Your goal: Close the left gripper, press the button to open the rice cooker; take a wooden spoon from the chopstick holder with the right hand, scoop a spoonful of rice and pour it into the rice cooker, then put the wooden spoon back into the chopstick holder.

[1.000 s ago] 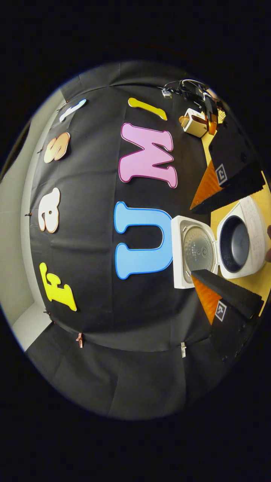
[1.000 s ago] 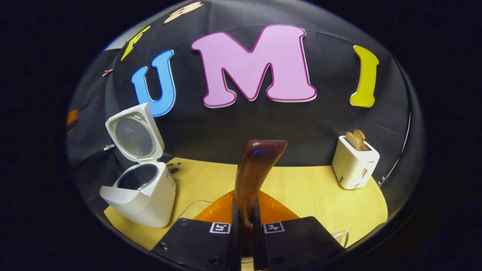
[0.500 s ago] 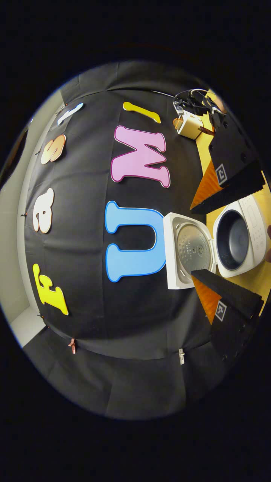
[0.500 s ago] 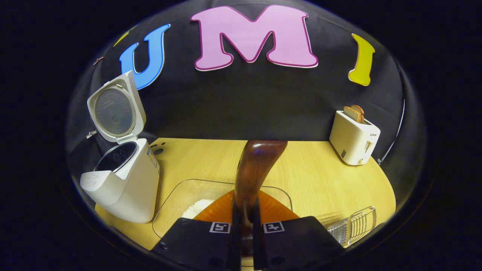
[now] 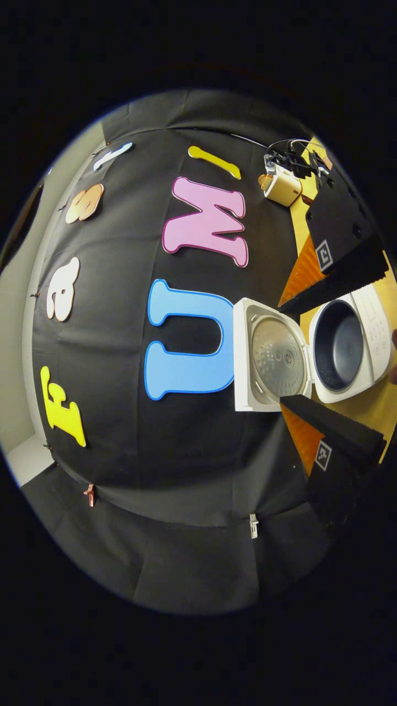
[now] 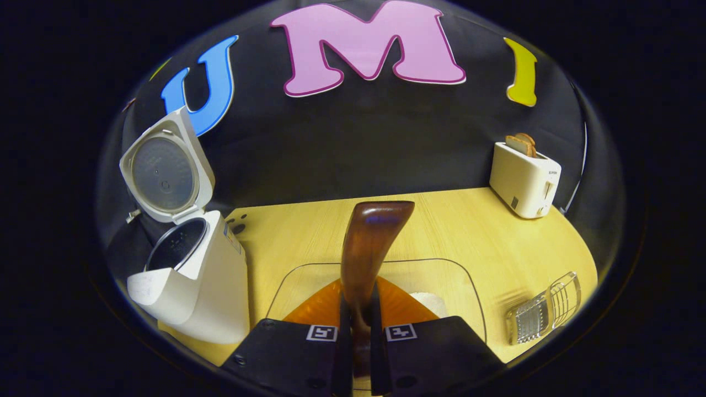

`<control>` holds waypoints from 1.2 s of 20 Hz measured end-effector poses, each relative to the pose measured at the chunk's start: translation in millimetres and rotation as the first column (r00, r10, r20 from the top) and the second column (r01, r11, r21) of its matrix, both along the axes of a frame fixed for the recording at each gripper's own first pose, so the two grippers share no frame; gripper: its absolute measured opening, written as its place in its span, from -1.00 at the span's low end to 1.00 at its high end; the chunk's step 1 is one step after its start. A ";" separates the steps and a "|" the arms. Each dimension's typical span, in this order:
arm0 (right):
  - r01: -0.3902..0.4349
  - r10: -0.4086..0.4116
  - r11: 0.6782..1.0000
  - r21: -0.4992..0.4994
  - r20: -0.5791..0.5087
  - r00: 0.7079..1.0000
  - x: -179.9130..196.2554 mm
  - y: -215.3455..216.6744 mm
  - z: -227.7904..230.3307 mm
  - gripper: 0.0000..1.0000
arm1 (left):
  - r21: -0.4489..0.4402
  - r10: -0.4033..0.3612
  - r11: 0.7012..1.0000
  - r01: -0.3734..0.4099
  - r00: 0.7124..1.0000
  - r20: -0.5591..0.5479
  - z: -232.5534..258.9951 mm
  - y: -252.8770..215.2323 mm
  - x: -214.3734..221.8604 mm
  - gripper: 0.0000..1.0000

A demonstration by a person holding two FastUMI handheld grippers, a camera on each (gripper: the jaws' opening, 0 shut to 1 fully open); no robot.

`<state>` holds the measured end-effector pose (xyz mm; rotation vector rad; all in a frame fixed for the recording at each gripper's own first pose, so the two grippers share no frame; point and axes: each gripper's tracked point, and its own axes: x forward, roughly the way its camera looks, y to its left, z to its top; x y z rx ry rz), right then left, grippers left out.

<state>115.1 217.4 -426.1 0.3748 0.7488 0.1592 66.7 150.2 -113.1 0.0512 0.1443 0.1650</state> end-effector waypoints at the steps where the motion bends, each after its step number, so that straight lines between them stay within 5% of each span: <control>1: 0.016 -0.015 1.000 0.027 -0.010 1.000 0.5 3.2 1.0 -0.66 | -0.003 0.002 1.000 -0.002 1.000 0.001 0.1 3.0 -0.6 0.90; 9: 0.203 -0.170 0.942 0.267 -0.140 0.975 4.3 7.5 -9.5 -0.67 | -0.005 0.009 1.000 -0.009 1.000 0.011 2.2 10.6 -0.5 0.88; 15: 0.366 -0.290 0.811 0.456 -0.230 0.929 -0.9 -16.3 -9.1 -0.67 | 0.017 -0.004 1.000 0.004 1.000 0.027 10.8 0.8 1.0 0.89; 24: 0.393 -0.364 0.755 0.525 -0.163 0.917 15.9 -59.9 48.7 -0.67 | 0.002 -0.020 1.000 0.020 0.999 0.040 16.2 -7.1 1.0 0.89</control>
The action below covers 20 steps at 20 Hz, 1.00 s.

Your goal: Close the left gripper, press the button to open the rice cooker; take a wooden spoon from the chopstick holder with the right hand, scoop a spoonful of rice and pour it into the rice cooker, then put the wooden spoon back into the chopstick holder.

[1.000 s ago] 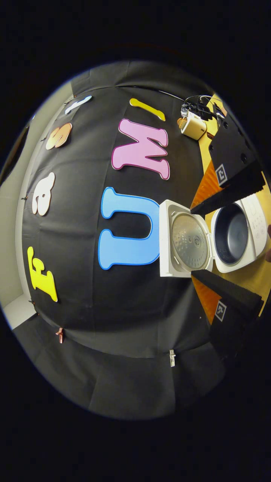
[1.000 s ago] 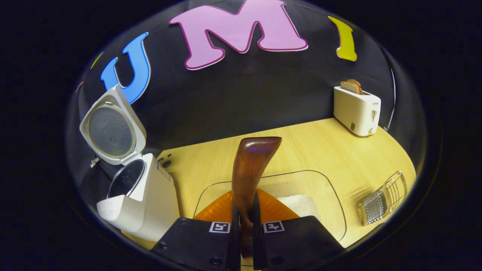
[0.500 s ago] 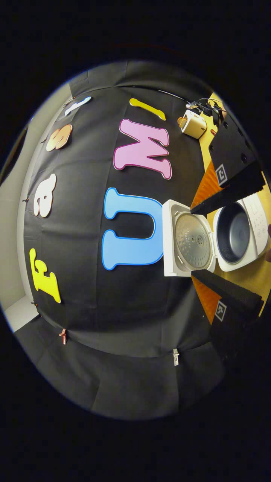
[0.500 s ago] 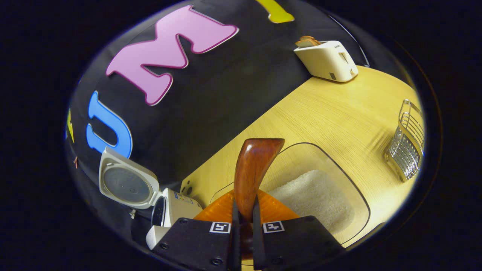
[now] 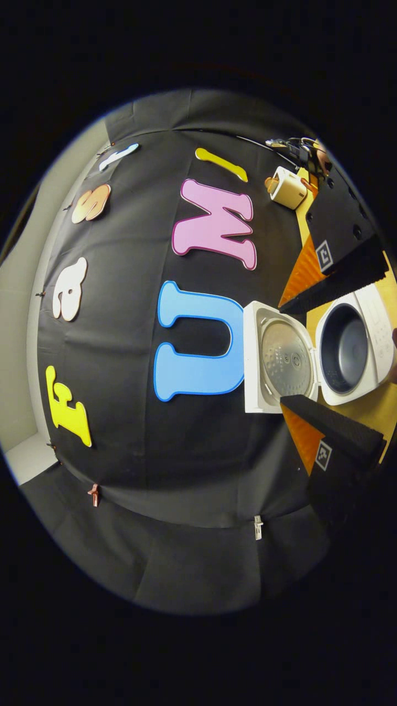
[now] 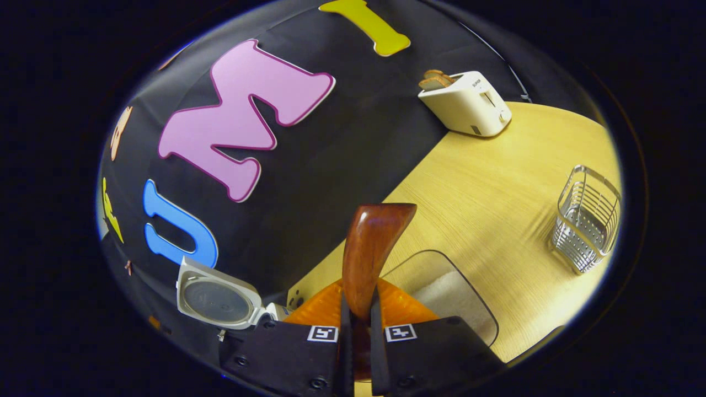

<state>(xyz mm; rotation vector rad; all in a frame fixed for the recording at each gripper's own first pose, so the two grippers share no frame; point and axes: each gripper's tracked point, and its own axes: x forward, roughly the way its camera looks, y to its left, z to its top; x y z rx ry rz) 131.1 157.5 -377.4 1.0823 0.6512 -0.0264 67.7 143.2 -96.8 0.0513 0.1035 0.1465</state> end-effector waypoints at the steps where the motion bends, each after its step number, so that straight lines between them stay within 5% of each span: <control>1: 0.008 -0.008 1.000 0.006 0.013 1.000 5.0 -3.3 10.6 -0.68 | -0.001 -0.003 1.000 0.003 1.000 0.002 0.2 -0.1 -0.1 0.89; 8: -0.039 0.043 0.999 -0.030 0.132 0.990 39.2 16.7 90.9 -0.68 | -0.009 -0.018 1.000 0.018 0.999 0.027 5.7 2.5 -6.6 0.89; 20: -0.214 0.204 0.977 0.018 0.230 0.952 79.5 182.5 164.6 -0.67 | -0.027 0.078 0.997 -0.077 0.997 0.030 1.3 61.4 -39.6 0.89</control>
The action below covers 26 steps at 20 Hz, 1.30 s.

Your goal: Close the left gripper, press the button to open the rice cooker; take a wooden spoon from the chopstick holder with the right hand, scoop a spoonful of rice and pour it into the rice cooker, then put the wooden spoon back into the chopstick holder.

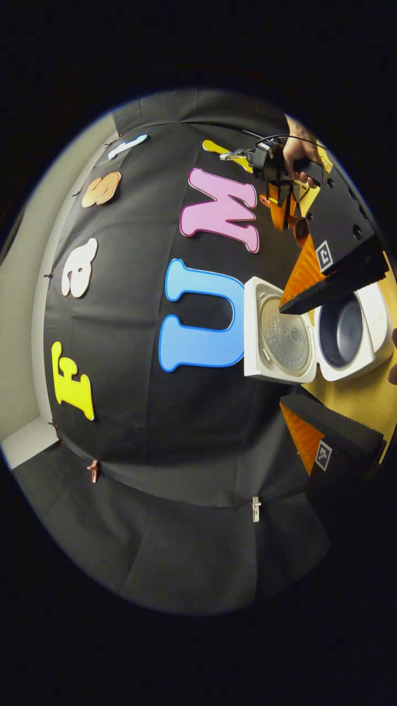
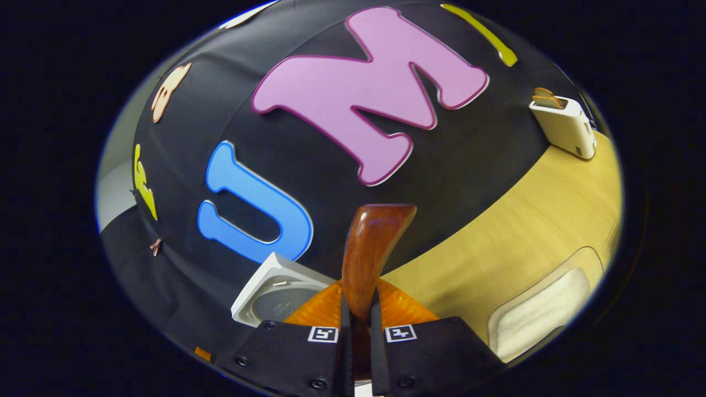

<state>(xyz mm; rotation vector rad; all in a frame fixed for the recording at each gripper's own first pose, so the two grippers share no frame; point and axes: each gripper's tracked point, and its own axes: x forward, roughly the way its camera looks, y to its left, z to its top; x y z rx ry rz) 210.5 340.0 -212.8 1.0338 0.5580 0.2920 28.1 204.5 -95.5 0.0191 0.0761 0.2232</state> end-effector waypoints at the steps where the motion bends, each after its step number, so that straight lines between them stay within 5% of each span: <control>1: -0.016 0.016 1.000 -0.005 0.011 1.000 0.5 14.0 3.8 -0.67 | -0.002 0.009 1.000 -0.009 1.000 0.000 -0.2 5.2 -2.7 0.89; 9: -0.151 0.173 0.970 -0.189 0.104 0.979 0.0 103.7 8.7 -0.68 | -0.024 0.058 0.998 -0.058 0.998 0.003 -5.8 32.2 -15.0 0.89; 17: -0.218 0.342 0.868 -0.447 0.218 0.914 -9.1 141.9 4.6 -0.69 | -0.052 0.070 0.996 -0.070 0.998 -0.005 -13.0 41.5 -16.9 0.89; 20: -0.223 0.415 0.815 -0.535 0.270 0.869 -14.2 151.6 12.2 -0.67 | -0.055 0.068 0.996 -0.068 0.998 -0.007 -13.0 42.3 -15.8 0.89; 26: -0.204 0.587 0.678 -0.706 0.352 0.729 -31.0 178.6 27.9 -0.68 | -0.065 0.052 0.997 -0.053 0.999 -0.012 -18.4 38.5 -14.5 0.89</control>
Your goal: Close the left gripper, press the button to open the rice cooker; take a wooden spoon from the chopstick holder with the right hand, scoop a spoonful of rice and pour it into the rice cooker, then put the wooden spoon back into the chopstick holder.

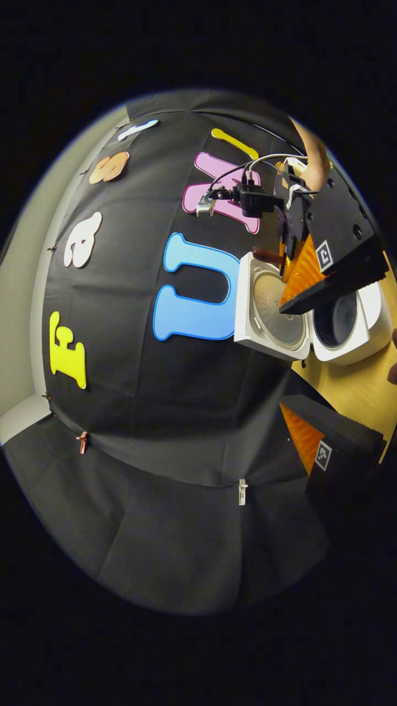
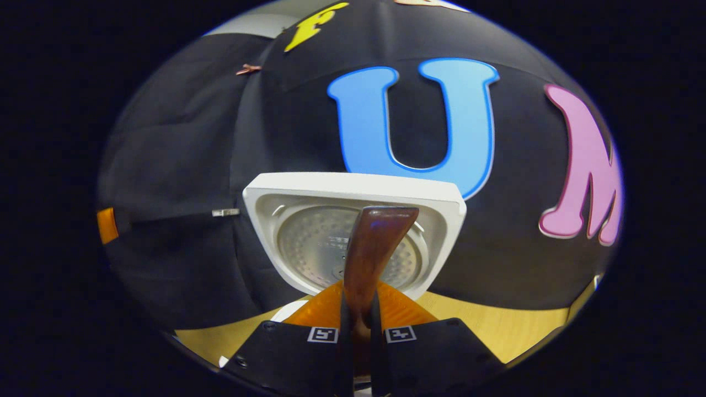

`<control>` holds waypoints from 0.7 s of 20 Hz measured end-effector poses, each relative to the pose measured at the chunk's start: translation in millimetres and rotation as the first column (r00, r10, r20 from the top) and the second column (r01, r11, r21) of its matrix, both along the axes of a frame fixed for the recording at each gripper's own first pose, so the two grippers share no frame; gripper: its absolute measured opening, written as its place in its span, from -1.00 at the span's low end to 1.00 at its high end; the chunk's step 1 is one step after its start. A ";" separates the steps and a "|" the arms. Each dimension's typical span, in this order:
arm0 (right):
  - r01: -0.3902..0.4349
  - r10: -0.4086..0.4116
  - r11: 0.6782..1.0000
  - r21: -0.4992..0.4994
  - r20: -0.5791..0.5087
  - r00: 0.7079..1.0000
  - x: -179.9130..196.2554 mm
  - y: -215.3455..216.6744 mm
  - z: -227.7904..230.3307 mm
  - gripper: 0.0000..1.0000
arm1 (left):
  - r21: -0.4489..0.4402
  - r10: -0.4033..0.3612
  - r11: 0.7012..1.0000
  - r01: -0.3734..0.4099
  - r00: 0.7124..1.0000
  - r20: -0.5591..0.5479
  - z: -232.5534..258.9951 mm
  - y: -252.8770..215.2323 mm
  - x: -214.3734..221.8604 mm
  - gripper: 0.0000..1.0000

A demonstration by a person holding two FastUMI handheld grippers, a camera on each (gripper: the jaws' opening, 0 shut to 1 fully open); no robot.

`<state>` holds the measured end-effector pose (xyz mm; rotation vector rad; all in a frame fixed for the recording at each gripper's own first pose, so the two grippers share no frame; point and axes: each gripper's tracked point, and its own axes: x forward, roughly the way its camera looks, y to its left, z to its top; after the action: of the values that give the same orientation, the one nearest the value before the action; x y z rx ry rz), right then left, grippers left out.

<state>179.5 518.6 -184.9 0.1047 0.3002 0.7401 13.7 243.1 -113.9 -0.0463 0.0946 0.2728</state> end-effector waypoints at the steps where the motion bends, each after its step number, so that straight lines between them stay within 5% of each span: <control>1: -0.025 0.026 0.999 -0.024 0.030 0.999 -3.8 5.5 0.5 -0.68 | 0.002 -0.004 1.000 0.004 1.000 -0.001 -0.8 -0.9 -0.8 0.89; 8: -0.150 0.204 0.965 -0.214 0.253 0.946 -28.7 34.0 11.8 -0.68 | -0.003 0.005 1.000 -0.005 1.000 -0.002 -3.0 3.5 0.7 0.89; 12: -0.158 0.283 0.930 -0.331 0.373 0.884 -43.7 42.0 12.2 -0.68 | -0.012 0.011 1.000 -0.011 1.000 -0.007 -6.1 1.3 2.4 0.89; 14: -0.162 0.292 0.927 -0.338 0.379 0.878 -47.5 41.6 11.7 -0.67 | -0.006 0.019 1.000 -0.019 1.000 -0.006 -3.9 -1.5 1.3 0.89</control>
<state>132.1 560.2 -173.2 -0.3846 0.0010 0.9237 15.0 241.5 -117.8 -0.0523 0.1006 0.2914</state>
